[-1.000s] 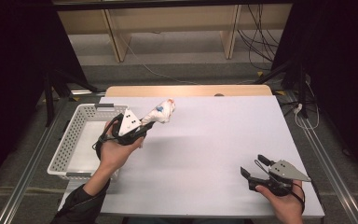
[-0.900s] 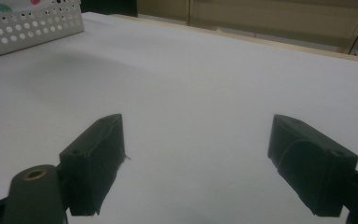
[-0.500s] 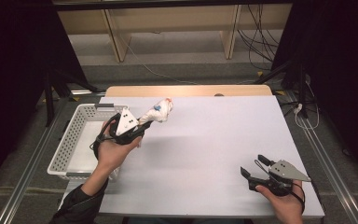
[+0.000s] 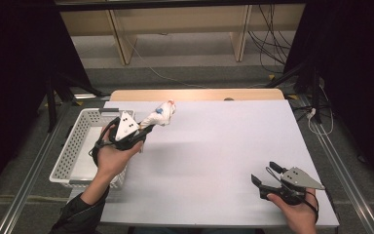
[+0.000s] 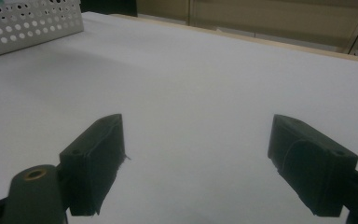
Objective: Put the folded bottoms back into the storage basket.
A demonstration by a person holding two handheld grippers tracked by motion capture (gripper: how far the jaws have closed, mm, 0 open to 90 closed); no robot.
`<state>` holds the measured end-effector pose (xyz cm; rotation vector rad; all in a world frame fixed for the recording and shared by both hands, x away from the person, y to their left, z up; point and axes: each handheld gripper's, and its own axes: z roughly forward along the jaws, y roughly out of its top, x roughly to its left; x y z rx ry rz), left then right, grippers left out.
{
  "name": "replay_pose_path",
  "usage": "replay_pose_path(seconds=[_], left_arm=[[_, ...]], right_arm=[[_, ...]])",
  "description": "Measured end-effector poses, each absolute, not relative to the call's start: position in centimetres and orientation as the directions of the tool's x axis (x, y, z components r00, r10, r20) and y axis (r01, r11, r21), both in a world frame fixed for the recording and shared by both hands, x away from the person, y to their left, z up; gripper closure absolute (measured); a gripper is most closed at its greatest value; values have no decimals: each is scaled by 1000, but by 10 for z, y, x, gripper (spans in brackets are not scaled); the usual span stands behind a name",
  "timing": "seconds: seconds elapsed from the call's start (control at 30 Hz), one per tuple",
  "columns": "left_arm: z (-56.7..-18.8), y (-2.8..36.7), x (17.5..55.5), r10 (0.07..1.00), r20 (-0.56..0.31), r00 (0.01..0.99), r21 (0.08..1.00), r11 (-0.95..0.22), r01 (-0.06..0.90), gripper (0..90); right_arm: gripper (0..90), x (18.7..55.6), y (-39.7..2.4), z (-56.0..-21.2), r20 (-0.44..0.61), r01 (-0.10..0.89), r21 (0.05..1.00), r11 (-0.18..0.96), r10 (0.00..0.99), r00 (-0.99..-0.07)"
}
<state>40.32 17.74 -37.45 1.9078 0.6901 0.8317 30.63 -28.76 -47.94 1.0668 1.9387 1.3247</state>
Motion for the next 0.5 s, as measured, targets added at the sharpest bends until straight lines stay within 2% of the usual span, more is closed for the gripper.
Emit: replay_pose_path(seconds=[0.5], left_arm=[[-373, 187, 402, 755, 267, 599, 899, -419, 129, 765]], right_arm=[[193, 306, -288, -479, -11, 304, 931, 201, 849, -529]])
